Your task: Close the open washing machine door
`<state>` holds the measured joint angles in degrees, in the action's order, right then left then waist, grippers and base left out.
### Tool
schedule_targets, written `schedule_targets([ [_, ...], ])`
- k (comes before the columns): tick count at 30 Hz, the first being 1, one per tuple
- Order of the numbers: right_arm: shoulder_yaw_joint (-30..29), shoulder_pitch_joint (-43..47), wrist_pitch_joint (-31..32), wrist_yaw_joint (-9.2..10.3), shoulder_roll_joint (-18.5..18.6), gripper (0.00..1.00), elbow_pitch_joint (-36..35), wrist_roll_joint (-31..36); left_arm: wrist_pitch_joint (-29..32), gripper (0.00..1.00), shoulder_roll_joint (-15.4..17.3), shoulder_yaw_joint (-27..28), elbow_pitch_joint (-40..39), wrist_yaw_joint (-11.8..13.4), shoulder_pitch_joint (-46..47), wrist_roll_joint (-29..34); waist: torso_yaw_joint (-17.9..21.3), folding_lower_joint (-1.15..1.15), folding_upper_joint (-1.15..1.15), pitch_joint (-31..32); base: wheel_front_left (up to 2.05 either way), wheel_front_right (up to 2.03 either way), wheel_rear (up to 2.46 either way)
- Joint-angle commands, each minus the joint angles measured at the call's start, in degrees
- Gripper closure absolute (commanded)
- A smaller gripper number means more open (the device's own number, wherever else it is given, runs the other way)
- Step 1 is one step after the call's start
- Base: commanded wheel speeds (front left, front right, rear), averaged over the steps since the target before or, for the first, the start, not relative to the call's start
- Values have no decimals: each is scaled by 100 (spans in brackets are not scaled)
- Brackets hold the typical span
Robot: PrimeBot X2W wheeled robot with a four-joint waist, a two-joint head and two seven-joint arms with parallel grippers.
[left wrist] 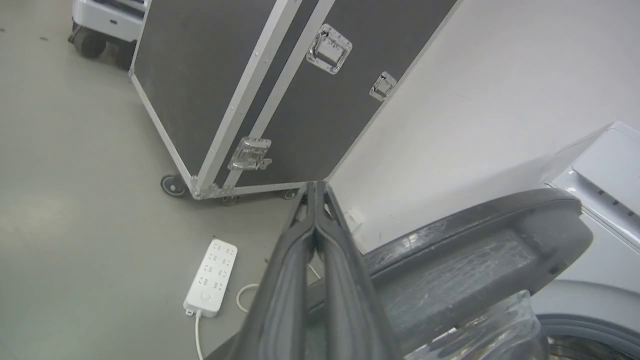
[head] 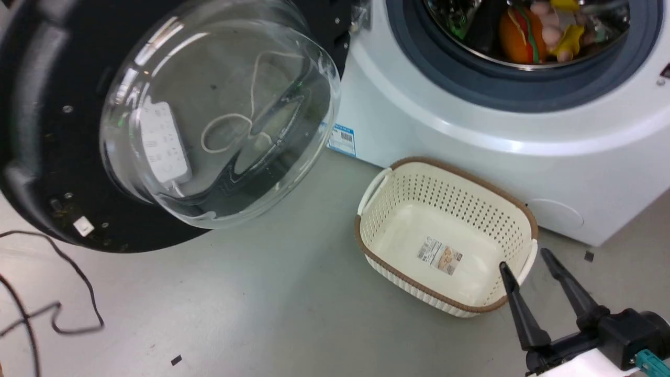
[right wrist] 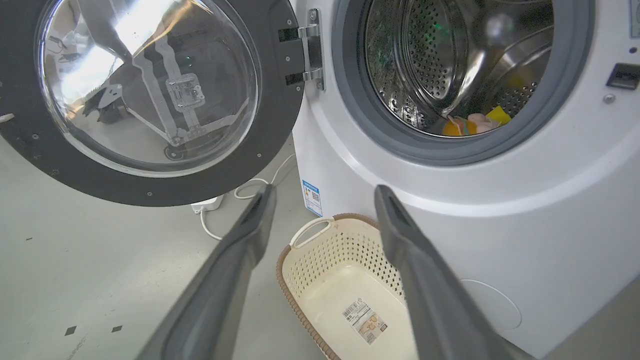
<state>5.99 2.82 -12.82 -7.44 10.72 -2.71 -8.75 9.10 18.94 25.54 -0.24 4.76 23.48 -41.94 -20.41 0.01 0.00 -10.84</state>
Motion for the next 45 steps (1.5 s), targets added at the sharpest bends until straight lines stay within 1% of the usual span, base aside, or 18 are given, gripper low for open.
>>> schedule_targets([
  [1, 39, -99, -68, -4, 79, 0, -49, -79, 391, 100, 43, 207, 281, 187, 282, -492, 60, -1, 0, -113, 0, 0, 0],
  [4, 101, -137, -104, -4, 145, 0, -61, -131, 943, 100, 36, 523, 654, 480, 606, -1209, 95, -1, 0, -202, 0, 0, 0],
  [7, 127, -152, -140, -4, 204, 0, -59, -183, 1440, 100, 82, 685, 827, 538, 793, -1772, 114, -1, 0, -264, 0, 0, 0],
  [12, 97, -113, -199, -4, 275, 0, -64, -243, 2318, 100, 97, 639, 786, 474, 828, -2484, 77, -1, 0, -329, 0, 0, 0],
  [14, 104, -103, -218, -5, 295, 0, -52, -262, 2666, 100, 102, 585, 707, 373, 768, -2734, 61, -1, 0, -326, 0, 0, 0],
  [17, 105, -97, -218, -5, 273, 0, -18, -262, 3072, 100, 52, 462, 540, 271, 564, -2937, 74, -1, 0, -257, 0, 0, 0],
  [22, 108, -104, -218, -5, 168, 0, 61, -253, 3702, 100, -118, 309, 145, 197, 156, -3325, 86, -1, 0, -52, 0, 0, 0],
  [23, 108, -104, -218, -5, 168, 0, 61, -253, 3702, 100, -118, 309, 145, 197, 156, -3325, 86, -1, 0, -52, 0, 0, 0],
  [24, 117, -97, -218, -5, 106, 0, 105, -243, 3922, 100, -224, 264, -18, 194, -13, -3498, 95, -1, 0, 59, 0, 0, 0],
  [26, 119, -90, -218, -5, 73, 0, 126, -235, 4031, 100, -290, 238, -101, 198, -97, -3594, 100, -1, 0, 114, 0, 0, 0],
  [27, 126, -74, -218, -5, 6, 0, 171, -215, 4234, 100, -427, 178, -264, 201, -272, -3771, 116, -1, 0, 228, 0, 0, 0],
  [28, 126, -74, -218, -5, 6, 0, 171, -215, 4234, 100, -427, 178, -264, 201, -272, -3771, 116, -1, 0, 228, 0, 0, 0],
  [29, 127, -54, -218, -5, -70, 0, 216, -190, 4402, 100, -573, 104, -422, 198, -465, -3910, 144, -1, 0, 352, 0, 0, 0],
  [30, 127, -54, -218, -5, -70, 0, 216, -190, 4402, 100, -573, 104, -422, 198, -465, -3910, 144, -1, 0, 352, 0, 0, 0],
  [31, 115, -43, -218, -5, -110, 0, 233, -178, 4471, 100, -644, 57, -505, 181, -565, -3958, 160, -1, 0, 408, 0, 0, 0],
  [36, 77, 2, -218, -5, -258, 0, 324, -107, 4574, 100, -1075, -112, -778, 125, -1002, -4115, 297, -1, 0, 625, 0, 0, 0],
  [41, -115, 6, -218, -5, -328, 0, 366, -77, 4519, 100, -1447, -510, -1036, -19, -1476, -4161, 536, -1, 0, 692, 0, 0, 0],
  [45, -280, 28, -218, -5, -360, 0, 363, -43, 4345, 100, -1577, -1037, -1192, -125, -1923, -4310, 803, -1, 0, 679, 0, 0, 0],
])
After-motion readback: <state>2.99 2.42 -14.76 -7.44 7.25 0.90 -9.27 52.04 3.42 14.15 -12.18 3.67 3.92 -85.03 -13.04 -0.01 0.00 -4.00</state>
